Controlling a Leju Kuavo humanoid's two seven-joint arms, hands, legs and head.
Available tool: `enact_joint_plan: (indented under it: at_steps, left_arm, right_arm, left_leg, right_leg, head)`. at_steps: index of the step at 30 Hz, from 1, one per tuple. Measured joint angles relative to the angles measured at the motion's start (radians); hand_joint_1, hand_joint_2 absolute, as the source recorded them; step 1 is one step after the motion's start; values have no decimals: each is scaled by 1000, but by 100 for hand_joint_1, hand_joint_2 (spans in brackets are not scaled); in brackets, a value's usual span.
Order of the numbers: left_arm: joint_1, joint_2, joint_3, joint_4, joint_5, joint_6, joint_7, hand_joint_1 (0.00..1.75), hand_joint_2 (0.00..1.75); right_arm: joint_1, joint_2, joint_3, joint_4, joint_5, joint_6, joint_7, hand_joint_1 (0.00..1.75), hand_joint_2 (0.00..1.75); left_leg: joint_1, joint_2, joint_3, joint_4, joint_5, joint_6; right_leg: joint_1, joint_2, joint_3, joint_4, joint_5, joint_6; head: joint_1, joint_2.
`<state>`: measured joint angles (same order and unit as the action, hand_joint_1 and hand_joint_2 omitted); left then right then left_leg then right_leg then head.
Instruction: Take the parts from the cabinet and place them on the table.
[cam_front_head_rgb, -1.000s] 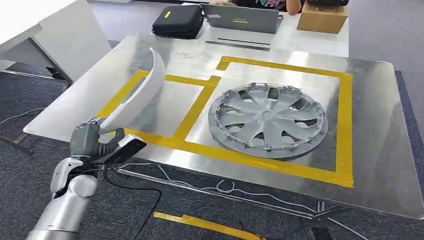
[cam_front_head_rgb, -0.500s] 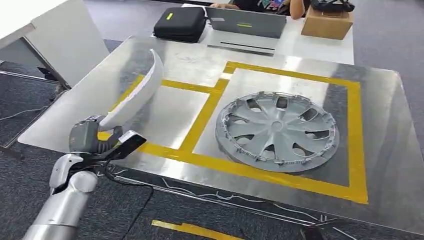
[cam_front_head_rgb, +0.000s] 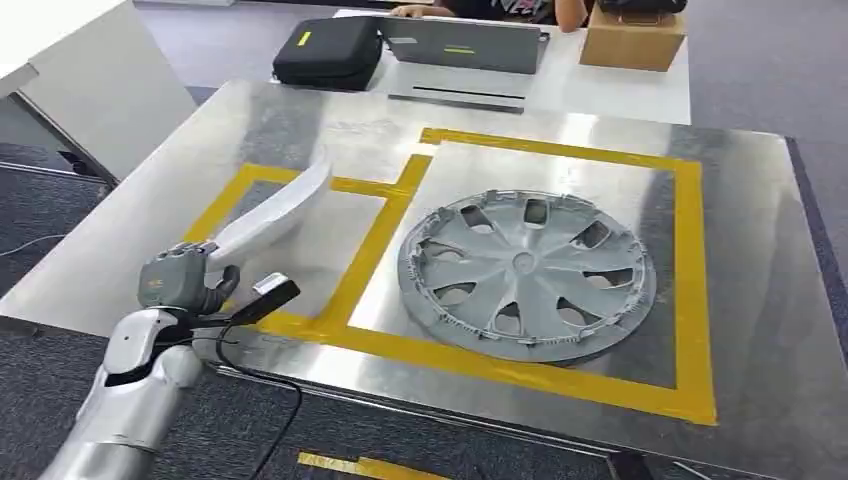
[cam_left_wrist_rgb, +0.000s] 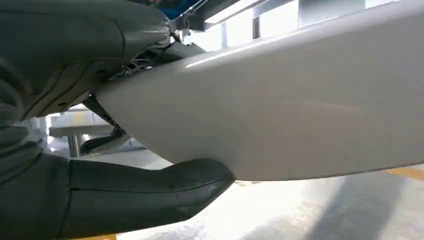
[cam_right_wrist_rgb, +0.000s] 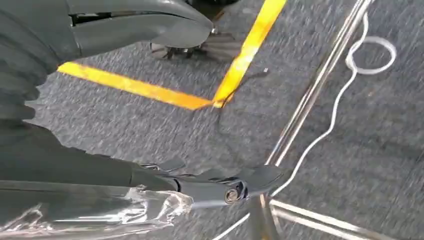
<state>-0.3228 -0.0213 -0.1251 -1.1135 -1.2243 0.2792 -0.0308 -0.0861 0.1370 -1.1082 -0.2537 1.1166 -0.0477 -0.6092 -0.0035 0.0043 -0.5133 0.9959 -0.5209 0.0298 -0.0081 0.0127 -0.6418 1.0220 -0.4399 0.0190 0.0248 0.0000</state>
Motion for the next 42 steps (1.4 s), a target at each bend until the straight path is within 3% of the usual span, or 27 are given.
enact_joint_plan:
  at_steps: [2, 6, 11, 12, 16, 19, 20, 25, 28, 31, 36, 40, 42]
  left_arm:
    - [-35, 5, -13, 47, -48, -19, 39, 175, 175]
    - [-102, 9, -45, 145, -169, -74, 139, 175, 175]
    - [-159, 10, -71, 240, -225, -111, 195, 175, 175]
    - [-165, 10, -72, 250, -236, -114, 202, 0, 175]
    - [-192, 12, -74, 304, -278, -137, 236, 0, 175]
    - [-195, 13, -73, 328, -284, -124, 228, 0, 175]
    - [-195, 13, -73, 330, -279, -114, 217, 0, 0]
    - [-164, 9, -65, 295, -178, -70, 112, 0, 0]
    - [-94, -2, -63, 178, -41, -56, -9, 0, 0]
    - [9, -11, -63, 12, 76, -45, -87, 0, 0]
    - [141, -12, -63, -196, 158, -43, -127, 0, 0]
    - [209, -8, -63, -303, 179, -39, -138, 0, 0]
    - [225, -9, -63, -342, 180, -38, -142, 0, 0]
  right_arm:
    - [-2, 0, 8, 2, 3, 0, 4, 0, 175]
    - [-15, 2, 20, 3, 8, 2, 10, 0, 175]
    - [-20, 3, 33, 3, 7, 5, 14, 0, 175]
    - [-19, 4, 34, 3, 7, 5, 15, 0, 0]
    - [-20, 6, 42, 3, 4, 6, 21, 0, 0]
    - [-19, 7, 43, 4, -3, 7, 22, 0, 0]
    - [-19, 7, 43, 4, -5, 7, 22, 0, 0]
    - [-16, 7, 45, 6, -25, 3, 14, 0, 0]
    - [-9, 7, 45, 6, -46, -1, 3, 0, 0]
    - [7, 7, 40, 6, -66, -6, -8, 0, 0]
    - [23, 7, 28, 7, -84, -8, -16, 0, 0]
    - [33, 7, 18, 7, -88, -9, -18, 0, 0]
    - [32, 7, 14, 7, -88, -10, -20, 0, 0]
  left_leg:
    - [0, 0, 4, -8, -5, 4]
    - [4, 0, 2, -12, -2, -27]
    - [3, 0, 2, -11, 1, -34]
    - [3, 0, 2, -11, 1, -34]
    - [0, 0, 3, -10, 1, -34]
    - [-1, 0, 5, -10, 1, -34]
    - [-1, 0, 5, -10, 1, -34]
    - [-2, 0, 5, -10, 1, -33]
    - [-2, 0, 4, -10, -1, -31]
    - [-4, 0, 4, -6, -4, -25]
    - [-5, 1, 3, 0, -9, -18]
    - [-9, 0, 3, -1, -5, -3]
    - [4, 3, 20, -32, 15, 5]
  right_leg:
    - [2, -1, 0, 0, -1, -2]
    - [5, -1, 1, 0, 0, -8]
    - [4, -2, 2, 0, 6, -11]
    - [4, -2, 3, 0, 6, -11]
    - [1, -2, 4, 0, 7, -9]
    - [0, -2, 4, 0, 7, -9]
    - [0, -2, 4, 0, 7, -9]
    - [-1, -3, 4, 0, 7, -8]
    - [-2, -2, 4, 0, 6, -7]
    - [-4, -2, 6, -2, 4, -5]
    - [-5, -2, 8, -2, 4, 0]
    - [-8, -5, 16, -13, 10, 15]
    - [-4, -7, 3, 1, -7, 20]
  head:
    - [0, 0]
    - [-1, 0]
    - [0, 0]
    - [0, 0]
    - [0, 0]
    - [0, 0]
    - [0, 0]
    - [0, 0]
    - [0, 0]
    - [0, 0]
    - [0, 0]
    - [-1, 0]
    - [2, 0]
